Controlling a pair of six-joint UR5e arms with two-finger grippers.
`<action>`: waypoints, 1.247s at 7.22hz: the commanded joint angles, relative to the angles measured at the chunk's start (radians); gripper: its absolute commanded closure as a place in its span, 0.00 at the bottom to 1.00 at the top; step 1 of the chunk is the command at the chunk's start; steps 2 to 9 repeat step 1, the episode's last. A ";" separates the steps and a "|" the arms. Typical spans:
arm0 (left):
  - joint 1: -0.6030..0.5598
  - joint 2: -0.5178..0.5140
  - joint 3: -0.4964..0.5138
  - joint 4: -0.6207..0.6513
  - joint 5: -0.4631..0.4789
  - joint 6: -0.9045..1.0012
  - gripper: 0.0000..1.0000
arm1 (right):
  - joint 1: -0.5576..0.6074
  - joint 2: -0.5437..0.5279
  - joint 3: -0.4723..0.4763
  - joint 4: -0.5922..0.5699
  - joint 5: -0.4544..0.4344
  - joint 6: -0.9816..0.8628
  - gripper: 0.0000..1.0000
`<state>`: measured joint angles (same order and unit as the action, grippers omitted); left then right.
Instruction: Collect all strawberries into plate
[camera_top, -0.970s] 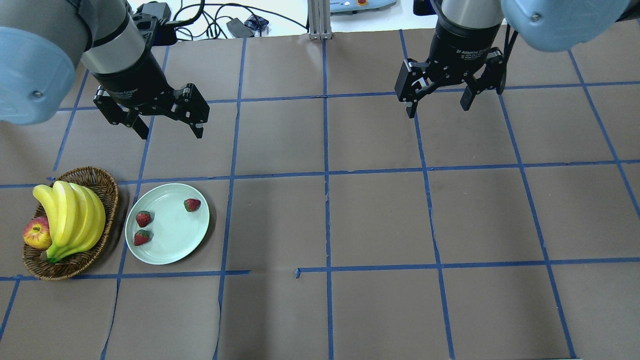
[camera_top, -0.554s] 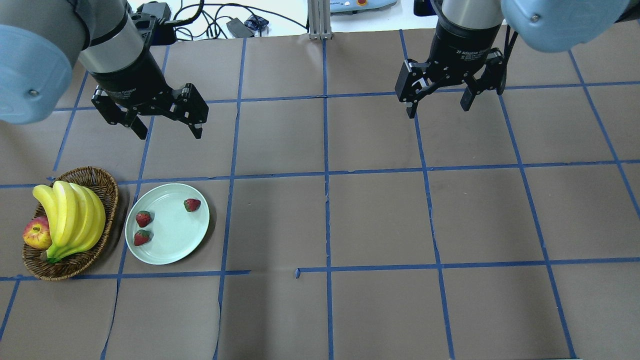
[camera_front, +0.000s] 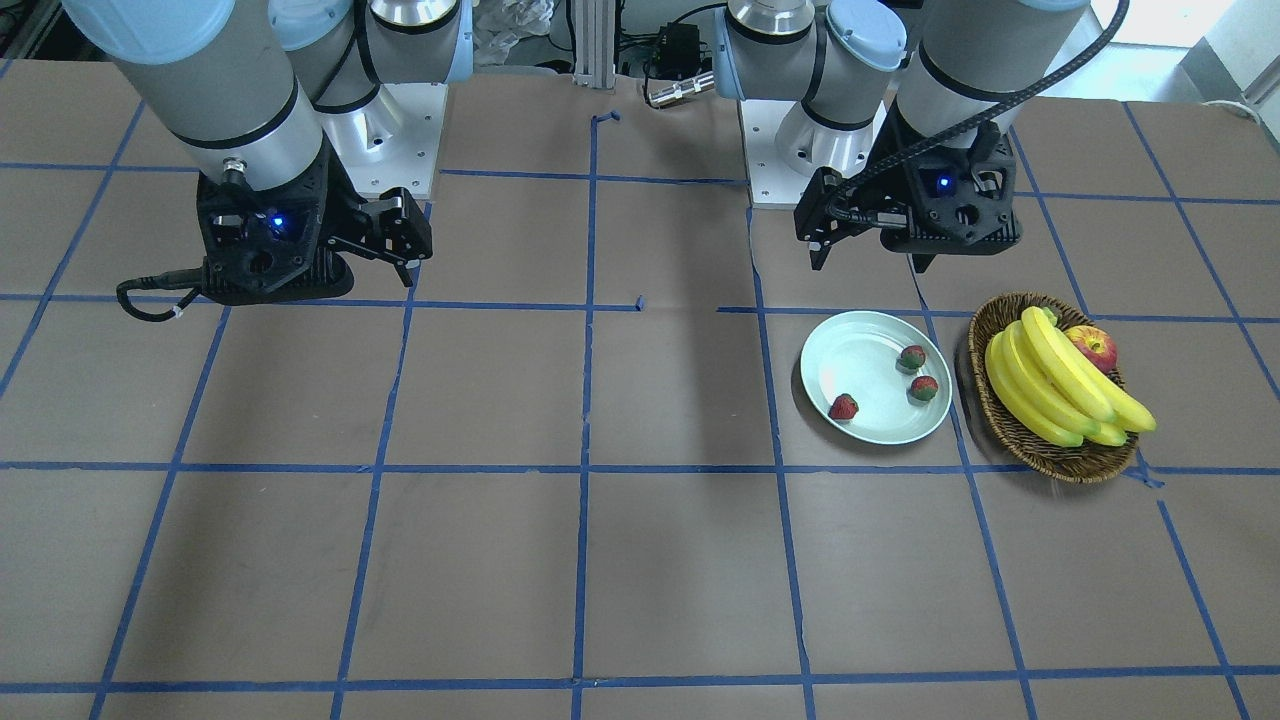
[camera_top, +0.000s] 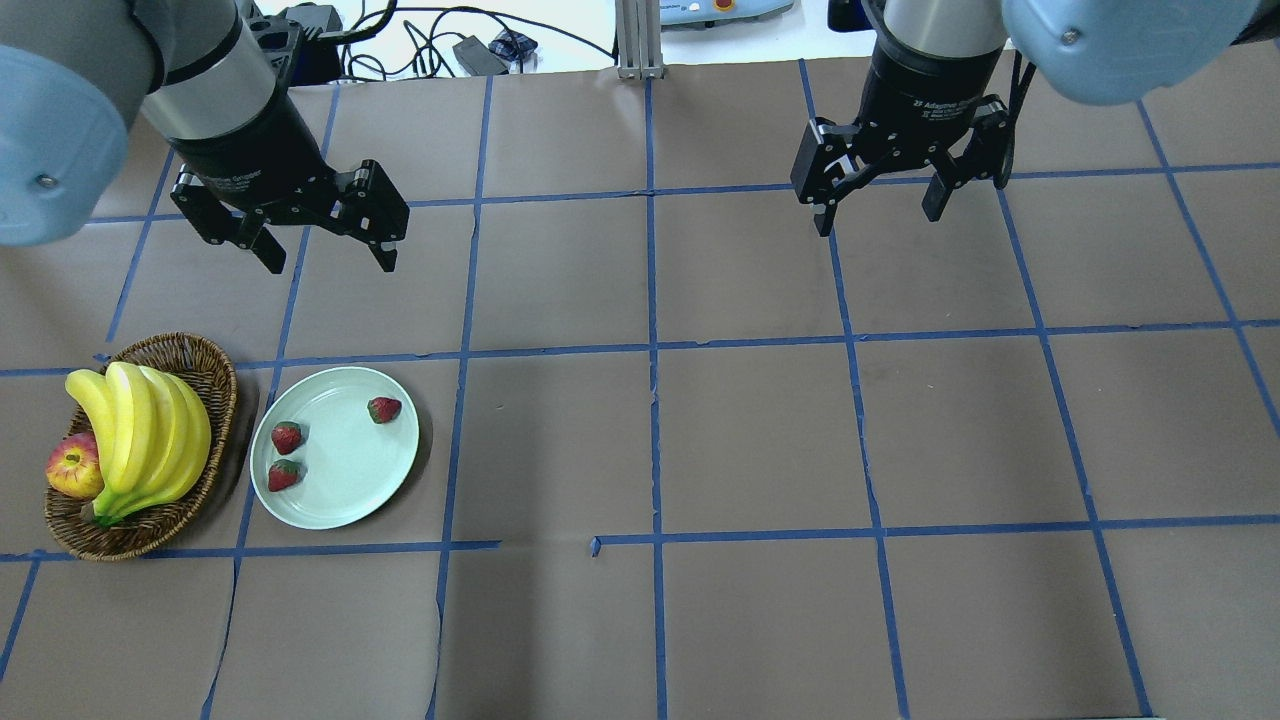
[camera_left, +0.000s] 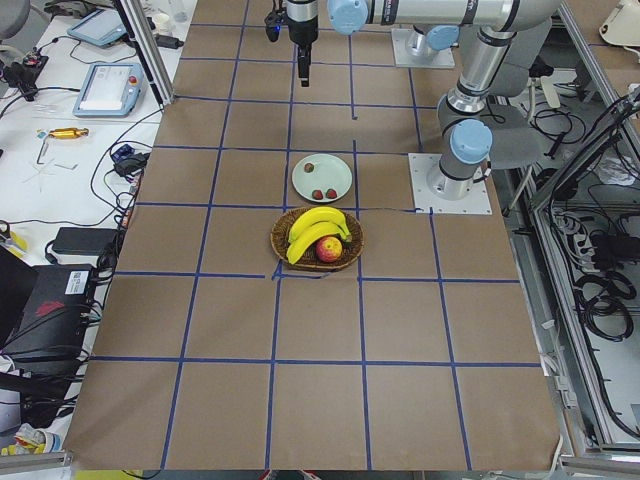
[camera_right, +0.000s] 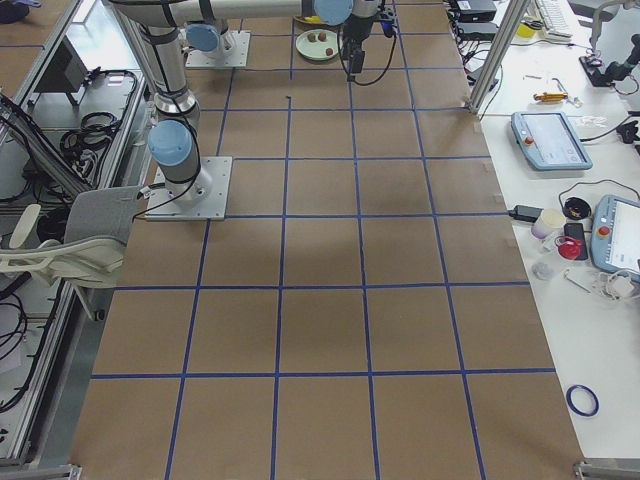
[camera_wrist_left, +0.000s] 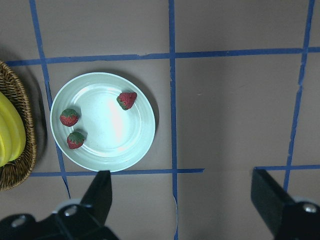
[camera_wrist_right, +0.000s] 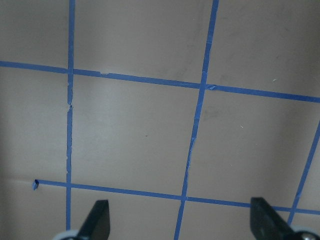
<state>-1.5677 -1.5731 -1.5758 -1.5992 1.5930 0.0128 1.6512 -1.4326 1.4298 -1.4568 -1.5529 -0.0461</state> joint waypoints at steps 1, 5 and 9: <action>0.003 0.004 -0.003 -0.001 0.001 -0.001 0.00 | -0.001 0.000 0.000 -0.001 -0.003 0.000 0.00; 0.003 0.004 -0.003 -0.001 0.001 -0.001 0.00 | -0.001 0.000 0.000 -0.001 -0.003 0.000 0.00; 0.003 0.004 -0.003 -0.001 0.001 -0.001 0.00 | -0.001 0.000 0.000 -0.001 -0.003 0.000 0.00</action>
